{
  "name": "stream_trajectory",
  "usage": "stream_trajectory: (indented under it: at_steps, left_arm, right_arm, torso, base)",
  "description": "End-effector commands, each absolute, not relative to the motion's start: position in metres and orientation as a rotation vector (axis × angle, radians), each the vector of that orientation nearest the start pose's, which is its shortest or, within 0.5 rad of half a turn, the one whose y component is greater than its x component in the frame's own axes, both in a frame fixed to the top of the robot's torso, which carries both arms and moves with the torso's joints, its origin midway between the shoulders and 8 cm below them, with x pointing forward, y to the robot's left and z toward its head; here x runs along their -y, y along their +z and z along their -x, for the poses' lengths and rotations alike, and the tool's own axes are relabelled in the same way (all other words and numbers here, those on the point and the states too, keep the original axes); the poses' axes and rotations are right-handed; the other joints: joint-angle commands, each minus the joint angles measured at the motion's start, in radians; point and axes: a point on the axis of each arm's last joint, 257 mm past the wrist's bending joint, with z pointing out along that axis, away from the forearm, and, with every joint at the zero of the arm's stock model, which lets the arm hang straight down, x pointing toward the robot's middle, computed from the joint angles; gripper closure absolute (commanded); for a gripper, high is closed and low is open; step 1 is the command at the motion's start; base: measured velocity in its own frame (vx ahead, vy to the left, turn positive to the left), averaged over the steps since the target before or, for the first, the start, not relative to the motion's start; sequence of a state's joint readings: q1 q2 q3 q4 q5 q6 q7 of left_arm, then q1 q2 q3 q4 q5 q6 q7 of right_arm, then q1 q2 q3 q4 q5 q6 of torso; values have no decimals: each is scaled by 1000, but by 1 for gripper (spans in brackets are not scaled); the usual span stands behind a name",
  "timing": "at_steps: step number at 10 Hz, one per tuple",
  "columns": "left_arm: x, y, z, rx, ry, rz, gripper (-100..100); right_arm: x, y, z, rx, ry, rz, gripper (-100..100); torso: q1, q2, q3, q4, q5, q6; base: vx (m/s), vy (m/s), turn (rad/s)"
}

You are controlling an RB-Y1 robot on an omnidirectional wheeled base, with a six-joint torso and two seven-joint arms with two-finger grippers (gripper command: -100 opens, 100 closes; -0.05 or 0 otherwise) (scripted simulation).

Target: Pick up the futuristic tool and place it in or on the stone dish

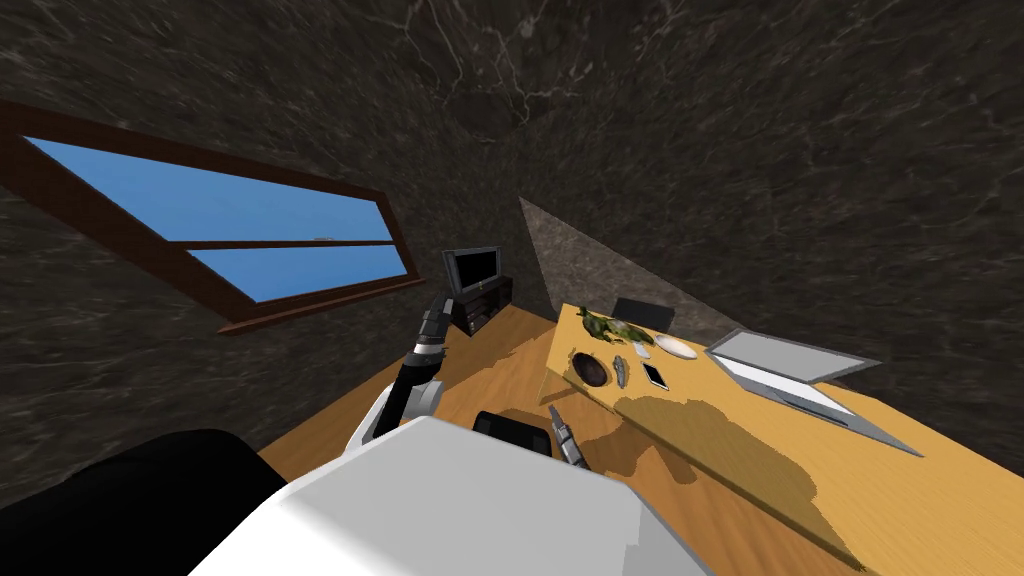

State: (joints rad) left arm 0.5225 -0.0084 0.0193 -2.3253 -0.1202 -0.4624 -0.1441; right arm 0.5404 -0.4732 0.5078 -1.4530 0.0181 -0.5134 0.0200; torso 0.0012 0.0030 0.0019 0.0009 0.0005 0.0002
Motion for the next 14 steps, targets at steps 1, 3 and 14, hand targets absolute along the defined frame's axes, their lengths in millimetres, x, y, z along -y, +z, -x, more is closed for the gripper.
stream_trajectory:
  at_steps: [1,3,14]
  left_arm:
    - [-275,29,-341,-714,-1058,539,0]
    - [-275,29,-341,-714,-1058,539,0]
    - [-275,29,-341,-714,-1058,539,0]
  right_arm:
    - [178,-447,-237,-1920,1183,-940,-100]
    - [197,-492,-194,-2082,1099,-960,-100]
    - [334,-585,-71,-2464,661,-1035,-100]
  torso:
    - [0,0,0,0,0,0]
    - [0,-1,-1,0,0,0]
    - [-3,-3,-2,0,0,0]
  base:
    - [-20,36,115]
    - [-12,53,272]
    - [5,21,147]
